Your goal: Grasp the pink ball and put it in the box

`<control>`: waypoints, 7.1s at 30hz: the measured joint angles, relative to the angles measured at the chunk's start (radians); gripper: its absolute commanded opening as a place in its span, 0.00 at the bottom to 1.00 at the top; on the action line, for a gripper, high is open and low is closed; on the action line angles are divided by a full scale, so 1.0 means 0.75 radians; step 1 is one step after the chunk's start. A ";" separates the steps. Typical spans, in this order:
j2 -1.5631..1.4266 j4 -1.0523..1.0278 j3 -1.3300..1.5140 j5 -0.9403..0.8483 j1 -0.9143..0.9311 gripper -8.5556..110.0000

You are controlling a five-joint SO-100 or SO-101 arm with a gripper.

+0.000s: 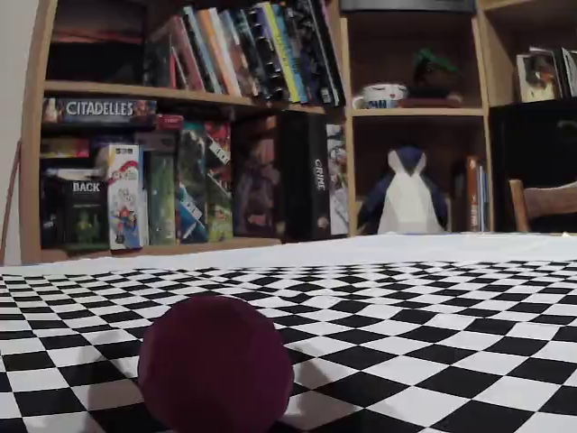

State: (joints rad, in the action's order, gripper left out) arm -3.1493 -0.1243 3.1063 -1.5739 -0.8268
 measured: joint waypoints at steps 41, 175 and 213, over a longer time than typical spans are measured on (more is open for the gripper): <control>0.243 0.012 0.000 -0.004 -0.072 0.33; 1.199 0.211 -0.018 -0.178 -0.039 0.33; 1.473 0.309 -0.162 -0.178 -0.047 0.33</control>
State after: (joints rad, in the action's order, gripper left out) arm -2.0448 0.1074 2.9851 -1.7073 -0.8621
